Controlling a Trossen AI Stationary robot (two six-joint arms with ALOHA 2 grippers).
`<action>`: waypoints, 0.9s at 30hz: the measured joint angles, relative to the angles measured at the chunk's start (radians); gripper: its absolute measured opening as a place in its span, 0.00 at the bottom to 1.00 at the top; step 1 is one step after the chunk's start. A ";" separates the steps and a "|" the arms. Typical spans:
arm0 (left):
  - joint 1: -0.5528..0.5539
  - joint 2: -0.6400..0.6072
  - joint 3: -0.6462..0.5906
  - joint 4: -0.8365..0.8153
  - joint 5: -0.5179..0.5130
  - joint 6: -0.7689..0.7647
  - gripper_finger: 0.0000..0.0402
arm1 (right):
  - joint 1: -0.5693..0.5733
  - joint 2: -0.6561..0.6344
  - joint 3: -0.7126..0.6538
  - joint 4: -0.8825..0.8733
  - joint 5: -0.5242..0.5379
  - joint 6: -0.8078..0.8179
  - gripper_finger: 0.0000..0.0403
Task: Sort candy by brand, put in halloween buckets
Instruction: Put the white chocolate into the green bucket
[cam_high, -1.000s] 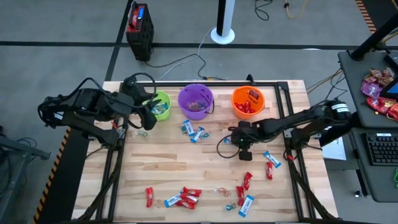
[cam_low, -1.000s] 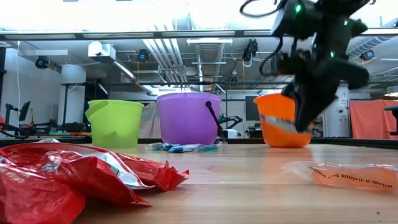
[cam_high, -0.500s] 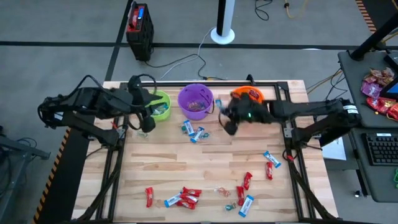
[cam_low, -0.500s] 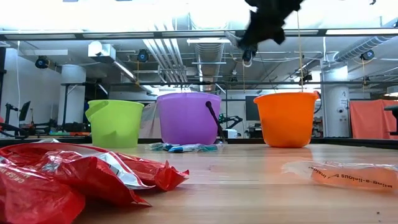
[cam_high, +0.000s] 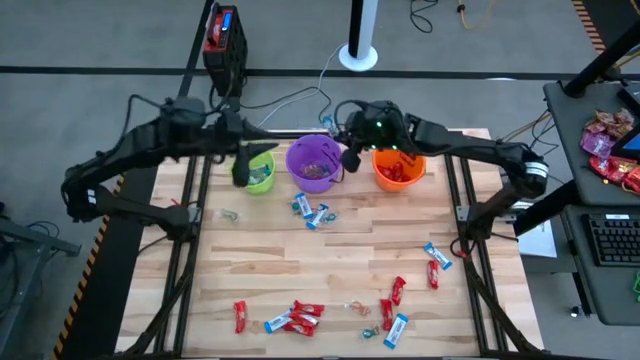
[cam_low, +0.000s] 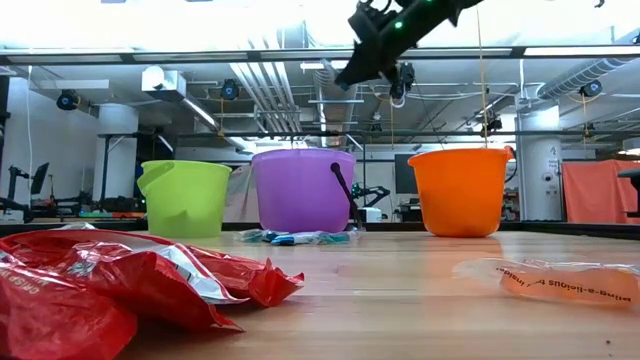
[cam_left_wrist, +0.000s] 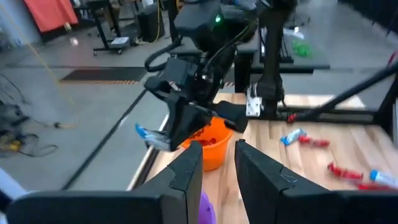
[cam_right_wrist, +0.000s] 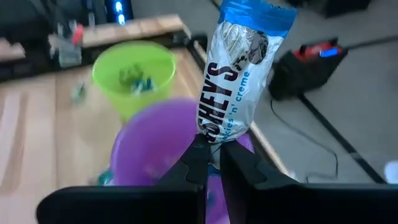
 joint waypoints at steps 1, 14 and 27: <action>0.027 0.003 -0.034 0.049 0.040 -0.017 0.19 | -0.003 0.013 0.002 0.038 -0.019 -0.001 0.04; 0.182 0.008 -0.479 0.691 0.099 -0.363 0.29 | 0.033 0.052 0.006 0.294 -0.032 -0.137 0.04; 0.182 0.098 -0.499 0.874 0.105 -0.383 0.51 | 0.067 0.067 0.007 0.332 0.015 -0.188 0.04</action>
